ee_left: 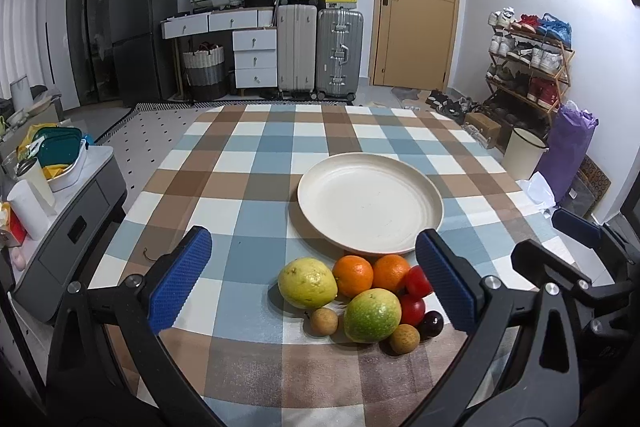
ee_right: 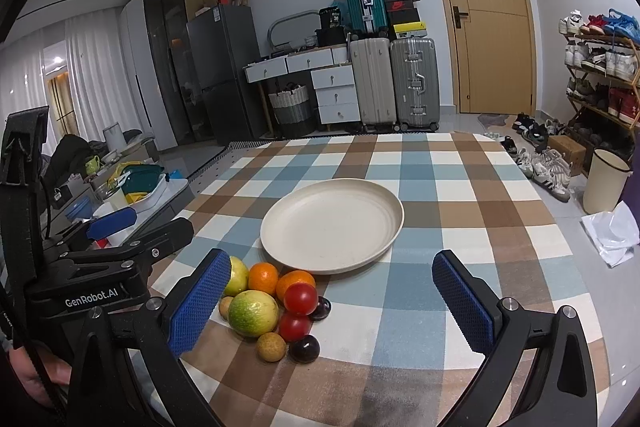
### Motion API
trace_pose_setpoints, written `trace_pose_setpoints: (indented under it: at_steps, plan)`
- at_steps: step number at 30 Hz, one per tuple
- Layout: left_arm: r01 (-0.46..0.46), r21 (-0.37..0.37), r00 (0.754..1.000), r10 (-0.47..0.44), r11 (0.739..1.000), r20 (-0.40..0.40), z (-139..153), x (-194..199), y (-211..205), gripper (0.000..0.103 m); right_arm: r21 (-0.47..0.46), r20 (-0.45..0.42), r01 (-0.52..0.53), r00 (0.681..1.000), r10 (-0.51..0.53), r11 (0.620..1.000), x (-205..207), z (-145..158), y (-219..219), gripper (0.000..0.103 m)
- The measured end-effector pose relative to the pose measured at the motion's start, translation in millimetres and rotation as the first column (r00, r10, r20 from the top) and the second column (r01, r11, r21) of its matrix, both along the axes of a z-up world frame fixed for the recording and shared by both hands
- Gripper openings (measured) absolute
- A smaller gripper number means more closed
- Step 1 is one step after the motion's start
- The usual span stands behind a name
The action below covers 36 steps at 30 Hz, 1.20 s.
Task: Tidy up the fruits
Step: 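Grasp the yellow-green citrus with the left tool while the right tool grasps a red tomato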
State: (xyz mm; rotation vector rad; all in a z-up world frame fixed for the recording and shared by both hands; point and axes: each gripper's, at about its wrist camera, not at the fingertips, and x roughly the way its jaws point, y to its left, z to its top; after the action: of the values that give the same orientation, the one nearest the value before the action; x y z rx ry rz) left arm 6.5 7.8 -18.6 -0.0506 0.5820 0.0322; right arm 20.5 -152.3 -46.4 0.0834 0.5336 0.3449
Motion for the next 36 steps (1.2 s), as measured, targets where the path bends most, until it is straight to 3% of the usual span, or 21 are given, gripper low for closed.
trace_pose_setpoints:
  at_steps: [8,22,32,34,36]
  plan:
    - [-0.013,-0.013,0.999,0.012,1.0,-0.046,-17.0,20.8,9.8,0.102,-0.002,-0.027,-0.01,1.0,0.01,1.0,12.0,-8.5,1.3,0.103]
    - [0.019,-0.14,0.99,-0.038,0.99,-0.133,-59.7,57.3,44.7,0.102,0.001,-0.085,-0.031,0.996,0.031,1.0,38.4,-31.8,9.0,0.103]
    - [0.035,-0.271,0.974,-0.093,0.962,-0.206,-89.4,85.7,67.4,0.101,0.012,-0.117,-0.034,0.993,0.035,0.999,55.8,-44.7,10.1,0.103]
    - [0.046,-0.31,0.971,-0.115,0.95,-0.21,-94.8,89.5,70.9,0.099,0.014,-0.124,-0.033,0.992,0.035,0.999,57.6,-46.2,9.9,0.103]
    - [0.057,-0.336,0.968,-0.134,0.94,-0.212,-100.6,93.3,72.1,0.09,0.016,-0.127,-0.034,0.991,0.036,0.999,60.2,-47.7,10.1,0.103]
